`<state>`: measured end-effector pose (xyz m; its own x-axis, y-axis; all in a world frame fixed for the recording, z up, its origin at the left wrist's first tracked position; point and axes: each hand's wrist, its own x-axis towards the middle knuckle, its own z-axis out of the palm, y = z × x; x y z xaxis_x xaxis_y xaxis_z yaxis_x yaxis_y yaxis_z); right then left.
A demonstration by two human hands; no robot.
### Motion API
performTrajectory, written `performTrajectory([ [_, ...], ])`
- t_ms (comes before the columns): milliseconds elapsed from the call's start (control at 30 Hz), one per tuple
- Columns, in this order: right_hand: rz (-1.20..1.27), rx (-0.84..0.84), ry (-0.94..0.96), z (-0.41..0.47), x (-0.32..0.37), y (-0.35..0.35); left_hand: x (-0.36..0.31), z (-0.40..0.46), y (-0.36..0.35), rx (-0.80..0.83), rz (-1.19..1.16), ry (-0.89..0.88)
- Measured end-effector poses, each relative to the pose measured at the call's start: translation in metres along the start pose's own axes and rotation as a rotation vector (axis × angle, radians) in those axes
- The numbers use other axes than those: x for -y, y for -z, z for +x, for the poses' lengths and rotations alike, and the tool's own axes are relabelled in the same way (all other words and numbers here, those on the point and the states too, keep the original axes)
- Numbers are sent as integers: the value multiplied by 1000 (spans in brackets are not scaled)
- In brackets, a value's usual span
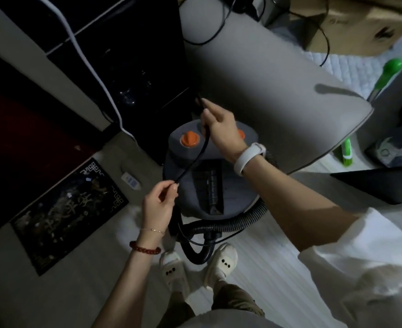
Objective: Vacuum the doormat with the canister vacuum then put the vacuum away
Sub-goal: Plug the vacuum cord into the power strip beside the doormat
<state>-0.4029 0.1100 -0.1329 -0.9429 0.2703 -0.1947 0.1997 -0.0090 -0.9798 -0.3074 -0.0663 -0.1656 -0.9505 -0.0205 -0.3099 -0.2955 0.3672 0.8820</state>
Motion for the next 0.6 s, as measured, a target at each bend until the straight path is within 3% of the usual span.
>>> performTrajectory([
  [133, -166, 207, 113, -23, 13, -45, 25, -9, 37, -82, 27, 46],
  [333, -303, 400, 266, -90, 28, -106, 56, -28, 85, -79, 130, 80],
  [467, -369, 381, 322, -148, 16, -138, 71, -47, 122, -36, 106, 137],
  [600, -409, 315, 228, -203, -2, -171, 104, -76, 174, 50, 116, 165],
])
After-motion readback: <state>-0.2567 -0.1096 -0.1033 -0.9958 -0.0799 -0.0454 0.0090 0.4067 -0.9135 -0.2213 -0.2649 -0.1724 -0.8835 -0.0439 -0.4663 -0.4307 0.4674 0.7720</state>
